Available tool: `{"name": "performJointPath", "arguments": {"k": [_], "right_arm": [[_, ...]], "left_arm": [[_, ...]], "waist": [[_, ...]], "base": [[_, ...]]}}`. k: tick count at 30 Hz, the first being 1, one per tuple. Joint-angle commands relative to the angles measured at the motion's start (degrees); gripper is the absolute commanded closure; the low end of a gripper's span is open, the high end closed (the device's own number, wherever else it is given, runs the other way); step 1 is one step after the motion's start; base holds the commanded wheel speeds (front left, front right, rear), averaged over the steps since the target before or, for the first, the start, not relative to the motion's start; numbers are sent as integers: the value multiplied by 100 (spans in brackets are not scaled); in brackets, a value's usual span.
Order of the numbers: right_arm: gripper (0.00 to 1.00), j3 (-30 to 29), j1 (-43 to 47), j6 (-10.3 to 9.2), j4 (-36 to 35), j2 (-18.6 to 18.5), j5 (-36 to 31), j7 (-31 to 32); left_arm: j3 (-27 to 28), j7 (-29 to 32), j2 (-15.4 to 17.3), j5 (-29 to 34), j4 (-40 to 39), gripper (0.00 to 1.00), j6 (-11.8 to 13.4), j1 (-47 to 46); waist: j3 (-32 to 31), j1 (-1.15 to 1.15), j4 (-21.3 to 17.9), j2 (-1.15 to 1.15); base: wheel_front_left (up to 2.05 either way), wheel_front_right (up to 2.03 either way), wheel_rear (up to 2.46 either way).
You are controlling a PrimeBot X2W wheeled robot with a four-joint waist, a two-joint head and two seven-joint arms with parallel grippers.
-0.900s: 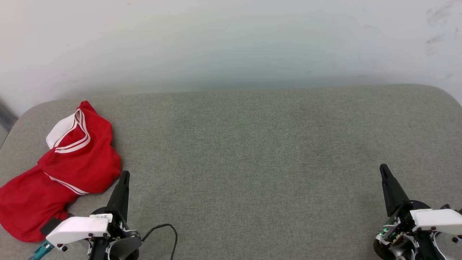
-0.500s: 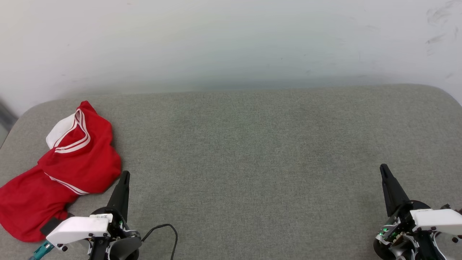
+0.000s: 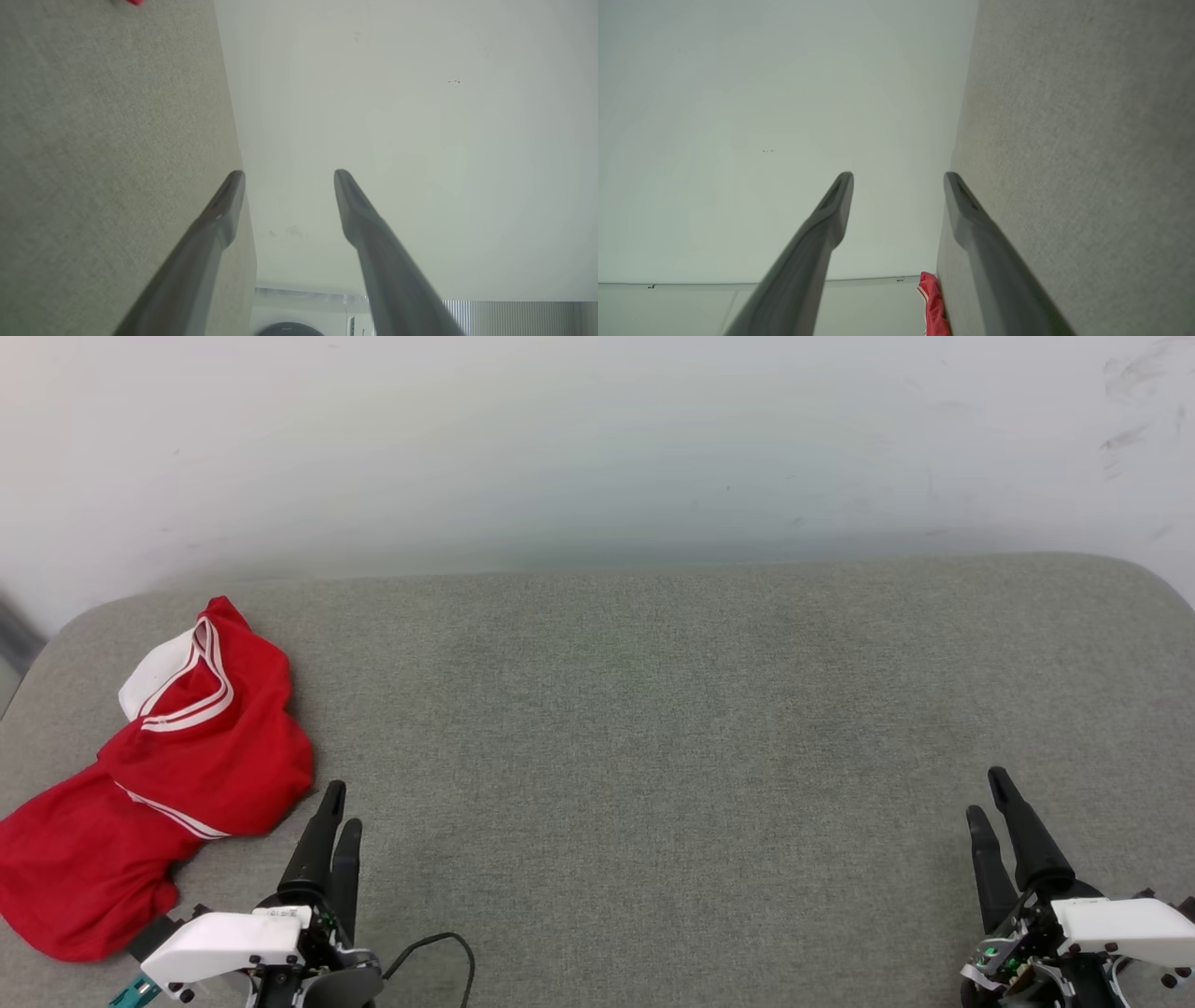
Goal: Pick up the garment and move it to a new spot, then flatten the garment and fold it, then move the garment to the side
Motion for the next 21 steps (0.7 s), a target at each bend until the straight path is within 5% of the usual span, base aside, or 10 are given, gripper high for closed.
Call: {"name": "performJointPath", "arguments": {"k": [1, 21], "right_arm": [[0, 39, -93, 7, -168, -11, -52, -69], [0, 257, 1, 11, -659, 6, -657, -570]], "left_arm": [[-82, -58, 23, -41, -172, 0, -4, -146], [-583, -556, 13, 181, -776, 0, -8, -183]], "waist": [[3, 0, 0, 0], [22, 0, -1, 0]], "base": [[0, 0, 0], [0, 0, 0]]}}
